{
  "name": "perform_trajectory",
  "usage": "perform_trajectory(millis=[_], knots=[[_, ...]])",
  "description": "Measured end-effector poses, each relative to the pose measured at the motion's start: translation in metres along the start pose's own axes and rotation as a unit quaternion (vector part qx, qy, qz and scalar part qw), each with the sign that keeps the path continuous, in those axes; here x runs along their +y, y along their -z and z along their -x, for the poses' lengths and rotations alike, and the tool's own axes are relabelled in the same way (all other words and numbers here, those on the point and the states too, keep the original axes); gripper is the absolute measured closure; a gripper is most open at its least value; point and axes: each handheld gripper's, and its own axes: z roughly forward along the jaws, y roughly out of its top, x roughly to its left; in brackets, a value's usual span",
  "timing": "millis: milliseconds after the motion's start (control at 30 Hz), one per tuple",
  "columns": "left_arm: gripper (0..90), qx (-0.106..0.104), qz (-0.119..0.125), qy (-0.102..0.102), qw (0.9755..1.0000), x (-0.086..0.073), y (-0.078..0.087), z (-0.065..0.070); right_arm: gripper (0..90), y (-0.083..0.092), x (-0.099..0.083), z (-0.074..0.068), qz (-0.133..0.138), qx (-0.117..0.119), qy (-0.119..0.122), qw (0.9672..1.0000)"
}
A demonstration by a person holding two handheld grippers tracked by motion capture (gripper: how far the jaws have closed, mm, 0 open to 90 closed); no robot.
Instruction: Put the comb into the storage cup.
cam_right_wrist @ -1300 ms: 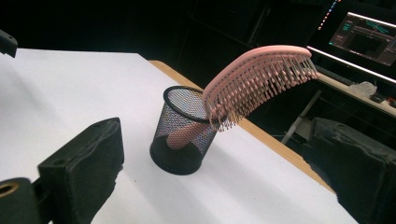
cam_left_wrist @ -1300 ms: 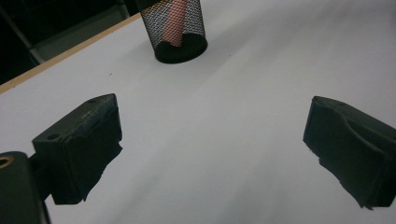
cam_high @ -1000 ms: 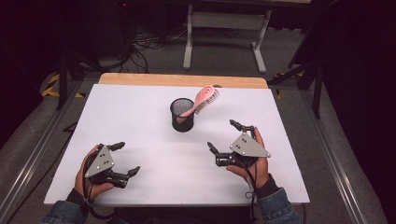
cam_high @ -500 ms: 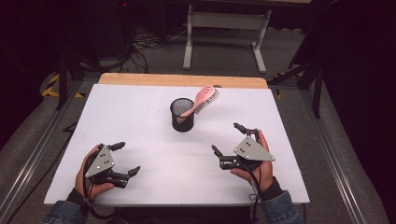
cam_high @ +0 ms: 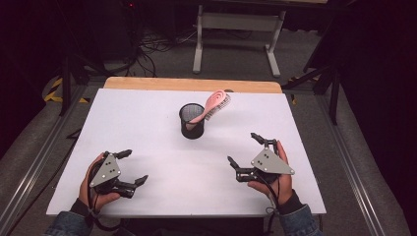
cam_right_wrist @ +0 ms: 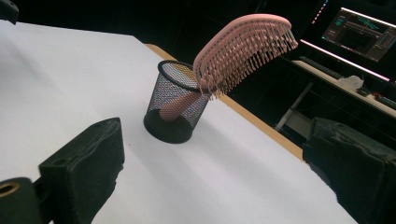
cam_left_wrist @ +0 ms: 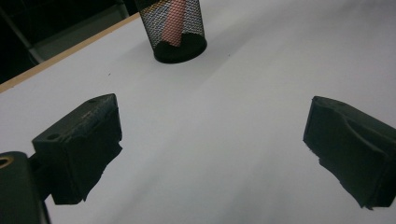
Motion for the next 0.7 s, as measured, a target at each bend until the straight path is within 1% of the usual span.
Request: perform_trajectory(millis=[533, 700], knots=[[5.2, 0.000, 0.000, -0.002, 1.0000, 0.000, 0.000, 0.000, 5.4, 0.008, -0.012, -0.001, -0.013, -0.004, 0.009, 0.9999], [5.2, -0.001, 0.000, -0.001, 1.0000, 0.000, 0.000, 0.000, 5.4, 0.010, -0.017, 0.000, -0.015, -0.003, 0.006, 0.9999]])
